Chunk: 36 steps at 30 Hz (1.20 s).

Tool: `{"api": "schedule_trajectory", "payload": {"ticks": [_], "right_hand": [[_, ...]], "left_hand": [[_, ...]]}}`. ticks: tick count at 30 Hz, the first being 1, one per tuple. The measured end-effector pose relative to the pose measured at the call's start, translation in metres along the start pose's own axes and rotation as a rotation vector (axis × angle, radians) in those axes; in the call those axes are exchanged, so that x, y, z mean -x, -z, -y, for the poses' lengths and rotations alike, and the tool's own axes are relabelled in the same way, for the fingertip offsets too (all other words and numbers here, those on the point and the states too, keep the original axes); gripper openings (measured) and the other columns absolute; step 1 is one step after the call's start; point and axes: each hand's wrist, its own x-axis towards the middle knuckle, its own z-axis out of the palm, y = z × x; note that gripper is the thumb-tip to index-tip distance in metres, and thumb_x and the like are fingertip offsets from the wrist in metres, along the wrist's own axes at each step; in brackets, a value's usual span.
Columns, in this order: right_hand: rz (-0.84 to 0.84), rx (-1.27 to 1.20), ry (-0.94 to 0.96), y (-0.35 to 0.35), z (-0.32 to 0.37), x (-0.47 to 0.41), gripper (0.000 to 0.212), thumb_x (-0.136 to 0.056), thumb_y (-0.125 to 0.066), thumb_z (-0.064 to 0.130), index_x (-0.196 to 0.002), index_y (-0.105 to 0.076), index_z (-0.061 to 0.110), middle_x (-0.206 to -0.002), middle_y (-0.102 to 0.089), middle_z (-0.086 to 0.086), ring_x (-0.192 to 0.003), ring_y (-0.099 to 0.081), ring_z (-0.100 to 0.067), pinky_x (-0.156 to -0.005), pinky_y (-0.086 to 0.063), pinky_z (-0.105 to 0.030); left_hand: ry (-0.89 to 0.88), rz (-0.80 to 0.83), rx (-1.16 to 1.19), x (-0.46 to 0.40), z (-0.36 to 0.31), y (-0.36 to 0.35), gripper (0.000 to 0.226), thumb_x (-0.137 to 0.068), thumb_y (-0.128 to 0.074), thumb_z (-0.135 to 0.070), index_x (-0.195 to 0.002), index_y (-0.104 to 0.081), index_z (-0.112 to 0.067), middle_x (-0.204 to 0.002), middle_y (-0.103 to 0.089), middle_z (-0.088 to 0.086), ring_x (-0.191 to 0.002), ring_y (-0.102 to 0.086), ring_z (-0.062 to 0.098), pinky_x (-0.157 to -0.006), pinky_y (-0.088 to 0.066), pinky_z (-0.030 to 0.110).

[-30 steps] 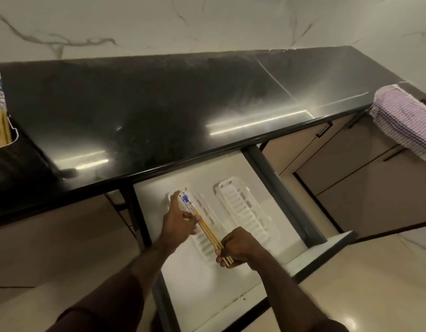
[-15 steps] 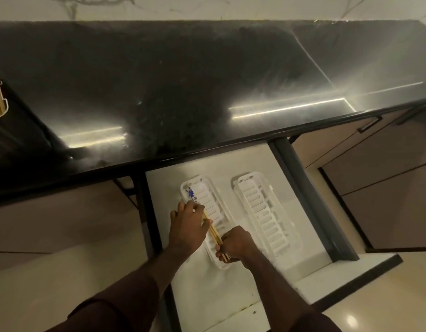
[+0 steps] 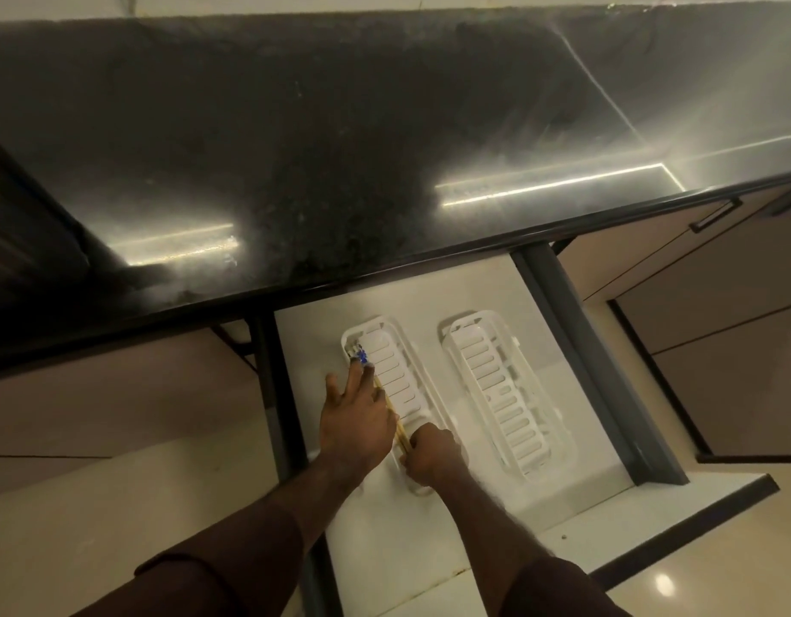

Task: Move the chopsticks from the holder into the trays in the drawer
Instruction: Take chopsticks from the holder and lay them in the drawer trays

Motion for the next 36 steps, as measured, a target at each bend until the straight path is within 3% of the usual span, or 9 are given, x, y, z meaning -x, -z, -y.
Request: {"api": "schedule_trajectory", "payload": {"ticks": [4, 9, 14, 18, 24, 28, 32, 34, 36], "right_hand": [[-0.035, 0.038, 0.019, -0.009, 0.001, 0.0, 0.03, -0.089, -0.059, 0.021, -0.117, -0.058, 0.01, -0.119, -0.062, -0.012, -0.112, -0.059, -0.028, -0.09, -0.047, -0.033], [-0.117, 0.045, 0.071, -0.015, 0.0, 0.003, 0.027, -0.088, -0.055, 0.016, -0.114, -0.055, 0.012, -0.113, -0.063, -0.013, -0.105, -0.06, -0.029, -0.084, -0.047, -0.033], [-0.178, -0.001, 0.085, -0.015, 0.001, 0.005, 0.033, -0.086, -0.064, 0.012, -0.118, -0.058, 0.014, -0.115, -0.064, -0.008, -0.105, -0.061, -0.025, -0.085, -0.048, -0.032], [-0.206, -0.056, 0.094, -0.009, 0.001, 0.01, 0.029, -0.09, -0.063, 0.019, -0.118, -0.06, 0.017, -0.117, -0.066, -0.005, -0.107, -0.062, -0.023, -0.083, -0.047, -0.029], [-0.297, -0.269, 0.145, 0.023, 0.002, 0.031, 0.025, -0.09, -0.061, 0.01, -0.115, -0.064, 0.014, -0.111, -0.07, -0.009, -0.097, -0.067, -0.026, -0.081, -0.051, -0.029], [-0.398, -0.34, 0.221, 0.058, 0.009, 0.054, 0.021, -0.089, -0.063, 0.01, -0.109, -0.067, 0.016, -0.107, -0.072, -0.005, -0.093, -0.067, -0.022, -0.085, -0.055, -0.032], [-0.506, -0.404, 0.346, 0.096, 0.028, 0.086, 0.019, -0.089, -0.065, 0.01, -0.105, -0.068, 0.019, -0.104, -0.071, 0.0, -0.086, -0.064, -0.014, -0.076, -0.052, -0.025], [-0.544, -0.433, 0.419, 0.107, 0.041, 0.108, 0.019, -0.09, -0.066, 0.009, -0.106, -0.068, 0.019, -0.103, -0.07, 0.001, -0.08, -0.062, -0.009, -0.07, -0.051, -0.021], [-0.57, -0.45, 0.492, 0.117, 0.053, 0.133, 0.018, -0.09, -0.067, 0.01, -0.106, -0.068, 0.019, -0.103, -0.068, 0.003, -0.08, -0.062, -0.009, -0.069, -0.048, -0.016]], "left_hand": [[-0.099, 0.002, -0.103, 0.002, 0.0, 0.005, 0.054, -0.099, -0.026, -0.047, -0.136, -0.05, -0.015, -0.159, -0.022, 0.015, -0.148, 0.001, 0.035, -0.111, 0.015, 0.058], [-0.219, 0.089, -0.264, -0.004, -0.002, 0.016, 0.052, -0.101, -0.03, -0.043, -0.131, -0.056, -0.01, -0.152, -0.036, 0.021, -0.146, -0.008, 0.043, -0.11, 0.016, 0.061], [-0.281, 0.136, -0.31, -0.009, -0.001, 0.017, 0.049, -0.1, -0.033, -0.041, -0.138, -0.05, -0.016, -0.155, -0.032, 0.017, -0.146, -0.004, 0.047, -0.108, 0.017, 0.065], [-0.275, 0.157, -0.301, -0.013, 0.001, 0.014, 0.047, -0.098, -0.035, -0.045, -0.128, -0.06, -0.019, -0.143, -0.05, 0.015, -0.143, -0.017, 0.045, -0.109, 0.015, 0.064], [-0.251, 0.1, 0.007, -0.025, 0.015, 0.033, 0.052, -0.097, -0.028, -0.053, -0.122, -0.063, -0.022, -0.133, -0.059, 0.001, -0.139, -0.032, 0.029, -0.114, 0.006, 0.058], [-0.253, -0.011, 0.225, -0.015, 0.028, 0.066, 0.042, -0.098, -0.04, -0.047, -0.123, -0.064, -0.024, -0.128, -0.063, -0.003, -0.133, -0.042, 0.023, -0.115, -0.001, 0.052], [-0.26, -0.154, 0.344, 0.009, 0.042, 0.11, 0.035, -0.096, -0.051, -0.038, -0.126, -0.061, -0.024, -0.117, -0.069, -0.001, -0.117, -0.056, 0.02, -0.11, -0.027, 0.045], [-0.239, -0.204, 0.375, 0.026, 0.048, 0.133, 0.036, -0.096, -0.053, -0.035, -0.128, -0.06, -0.022, -0.121, -0.068, 0.0, -0.114, -0.059, 0.02, -0.104, -0.039, 0.04], [-0.223, -0.241, 0.419, 0.041, 0.054, 0.156, 0.036, -0.096, -0.053, -0.031, -0.13, -0.059, -0.02, -0.128, -0.064, 0.001, -0.118, -0.057, 0.02, -0.102, -0.041, 0.037]]}}
